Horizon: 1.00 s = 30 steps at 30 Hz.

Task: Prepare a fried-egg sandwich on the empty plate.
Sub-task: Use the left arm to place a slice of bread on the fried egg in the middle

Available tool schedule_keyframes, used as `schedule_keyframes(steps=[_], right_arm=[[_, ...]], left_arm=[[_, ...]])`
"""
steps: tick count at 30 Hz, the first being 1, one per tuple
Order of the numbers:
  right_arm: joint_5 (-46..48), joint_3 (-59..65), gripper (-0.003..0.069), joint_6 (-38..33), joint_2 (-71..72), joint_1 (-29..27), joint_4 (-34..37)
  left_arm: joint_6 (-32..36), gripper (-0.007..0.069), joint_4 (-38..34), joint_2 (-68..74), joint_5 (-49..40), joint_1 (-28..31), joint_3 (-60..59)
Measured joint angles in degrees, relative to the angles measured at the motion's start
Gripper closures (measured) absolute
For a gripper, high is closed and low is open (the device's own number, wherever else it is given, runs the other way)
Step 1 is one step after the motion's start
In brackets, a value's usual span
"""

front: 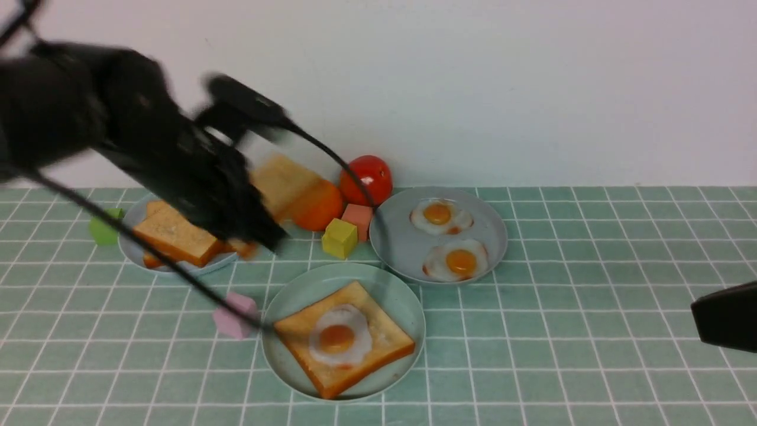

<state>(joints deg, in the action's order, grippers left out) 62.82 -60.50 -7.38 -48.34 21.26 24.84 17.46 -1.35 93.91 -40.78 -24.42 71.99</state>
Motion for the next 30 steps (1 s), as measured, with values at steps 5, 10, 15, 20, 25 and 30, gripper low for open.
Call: schedule_keyframes(steps=[5,10,15,20,25,30], right_arm=[[0.08,0.00,0.0614,-0.14,0.26,0.00,0.00],[1.38,0.00,0.0613,-0.14,0.50,0.00,0.05],[1.59,0.00,0.0613,-0.14,0.80,0.00,0.11],[1.63,0.00,0.0613,-0.14,0.86,0.00,0.07],[1.63,0.00,0.0613,-0.14,0.86,0.00,0.07],[1.63,0.00,0.0613,-0.14,0.86,0.00,0.07]], left_arm=[[-10.82,0.0610,9.28,2.66,-0.49,-12.23,-3.28],[-17.46,0.0610,16.25,6.37,1.26,-16.20,-3.41],[-19.58,0.0611,16.98,8.81,1.50,-16.48,-3.41],[-20.34,0.0611,17.19,10.13,1.88,-16.48,-3.41],[-20.40,0.0607,17.19,10.19,2.00,-16.48,-3.41],[-20.42,0.0512,17.19,10.19,2.00,-16.48,-3.41]])
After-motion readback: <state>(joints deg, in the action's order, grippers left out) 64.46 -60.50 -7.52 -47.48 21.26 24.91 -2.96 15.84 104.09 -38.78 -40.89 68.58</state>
